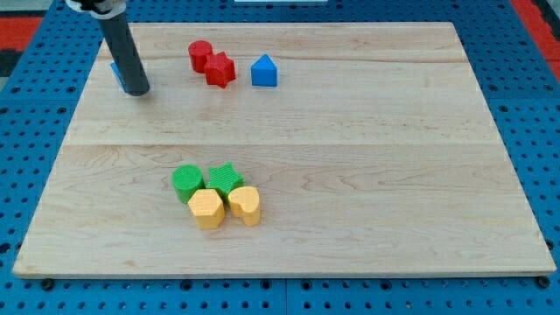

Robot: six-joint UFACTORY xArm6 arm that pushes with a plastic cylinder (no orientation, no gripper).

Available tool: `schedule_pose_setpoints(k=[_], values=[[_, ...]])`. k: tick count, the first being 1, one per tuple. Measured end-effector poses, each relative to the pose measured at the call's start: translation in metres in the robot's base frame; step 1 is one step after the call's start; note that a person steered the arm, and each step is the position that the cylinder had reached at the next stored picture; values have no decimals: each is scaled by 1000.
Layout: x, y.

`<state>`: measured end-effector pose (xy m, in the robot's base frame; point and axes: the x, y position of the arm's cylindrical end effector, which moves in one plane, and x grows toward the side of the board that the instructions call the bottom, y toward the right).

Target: Place red circle left to the red star

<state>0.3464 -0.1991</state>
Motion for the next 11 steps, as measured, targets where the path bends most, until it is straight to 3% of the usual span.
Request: schedule_pose_setpoints(k=[1,2,3,4,5,6,9,11], values=[[-20,35],[-61,42],[-71,28],[-110,65],[-118,91],[-103,140],[-93,73],[-79,61]])
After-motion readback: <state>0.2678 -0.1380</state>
